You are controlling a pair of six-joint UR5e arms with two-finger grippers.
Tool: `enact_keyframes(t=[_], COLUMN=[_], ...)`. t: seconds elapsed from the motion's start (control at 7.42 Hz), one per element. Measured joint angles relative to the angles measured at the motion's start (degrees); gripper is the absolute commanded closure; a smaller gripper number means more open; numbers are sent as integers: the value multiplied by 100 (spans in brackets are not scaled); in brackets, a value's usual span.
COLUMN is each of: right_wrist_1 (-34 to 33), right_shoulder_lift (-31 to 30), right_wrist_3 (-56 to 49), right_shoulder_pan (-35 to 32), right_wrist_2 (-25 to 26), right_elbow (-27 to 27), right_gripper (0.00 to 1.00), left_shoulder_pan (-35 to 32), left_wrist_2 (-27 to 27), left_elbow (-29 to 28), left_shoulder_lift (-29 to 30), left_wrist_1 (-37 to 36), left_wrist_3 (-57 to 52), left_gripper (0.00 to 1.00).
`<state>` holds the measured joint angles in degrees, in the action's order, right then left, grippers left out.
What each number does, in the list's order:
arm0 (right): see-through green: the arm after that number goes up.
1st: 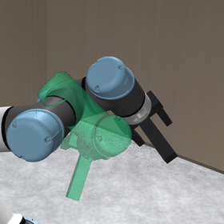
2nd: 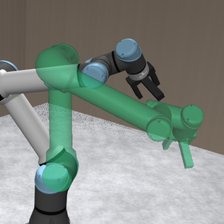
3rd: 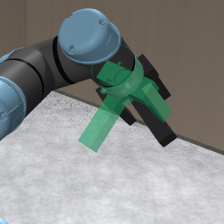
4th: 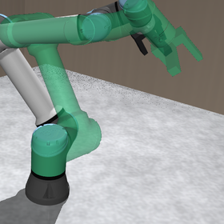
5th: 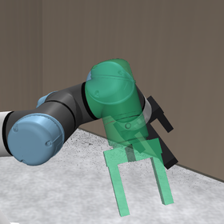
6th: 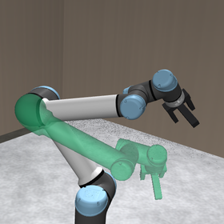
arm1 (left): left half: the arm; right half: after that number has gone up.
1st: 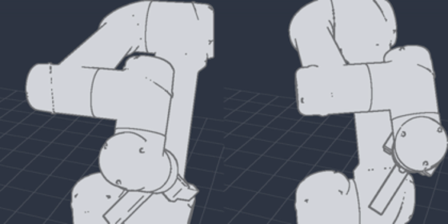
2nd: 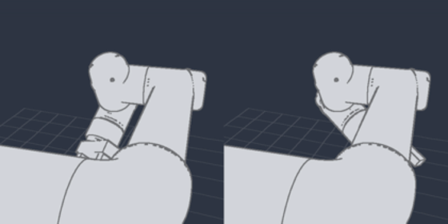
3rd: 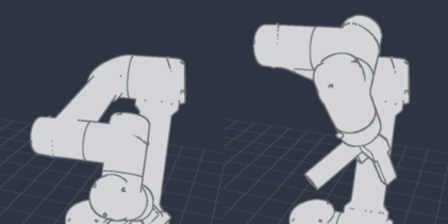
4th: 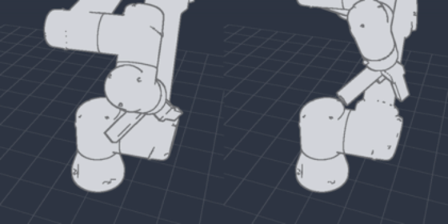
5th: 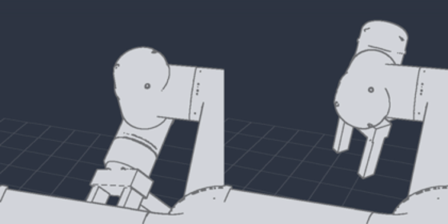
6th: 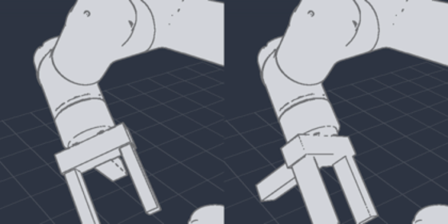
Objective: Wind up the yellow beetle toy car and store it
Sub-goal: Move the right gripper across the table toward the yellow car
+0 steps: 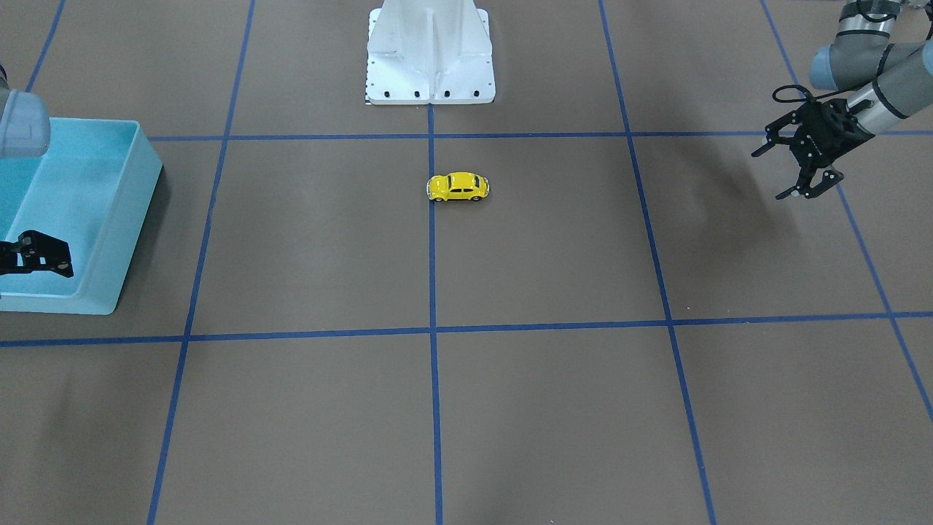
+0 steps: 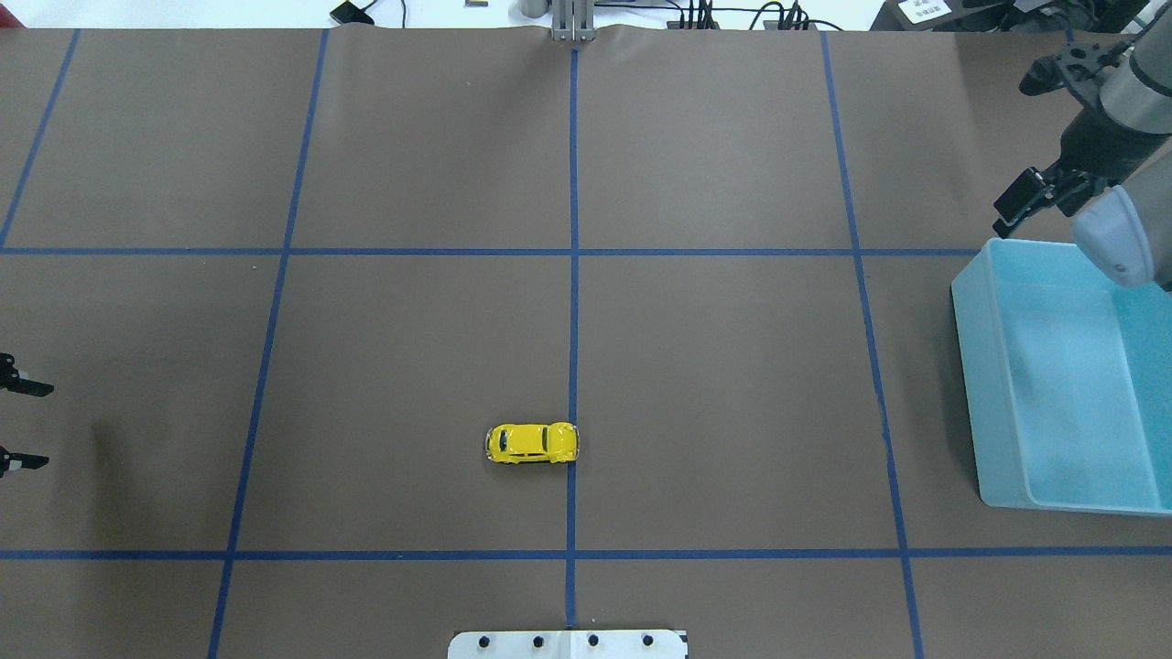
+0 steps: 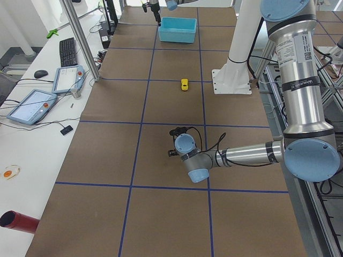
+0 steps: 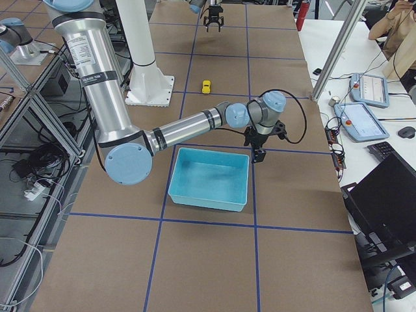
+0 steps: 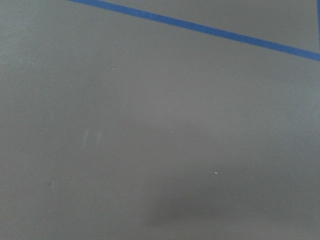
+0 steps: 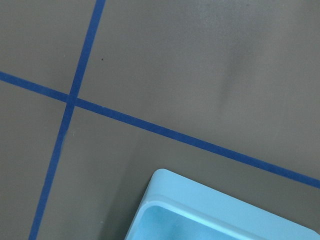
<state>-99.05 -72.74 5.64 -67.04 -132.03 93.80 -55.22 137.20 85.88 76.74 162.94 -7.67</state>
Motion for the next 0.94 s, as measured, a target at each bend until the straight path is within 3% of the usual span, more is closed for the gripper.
enact_keyframes(t=[0.27, 0.67, 0.94], right_wrist_1=[119, 836, 885], right_shoulder_lift=[25, -25, 185], right_wrist_3=[-9, -45, -51], right_shoulder_pan=[61, 325, 1112], right_wrist_2=[4, 114, 647], right_elbow=[37, 278, 271], right_gripper=[0, 0, 0], left_shoulder_pan=[-218, -708, -1098], left_wrist_2=[-15, -14, -12], left_elbow=[174, 350, 661], left_shoulder_lift=[6, 14, 19], left_wrist_1=[-400, -1335, -2403], left_wrist_3=[782, 1318, 1326], left_gripper=[0, 0, 0])
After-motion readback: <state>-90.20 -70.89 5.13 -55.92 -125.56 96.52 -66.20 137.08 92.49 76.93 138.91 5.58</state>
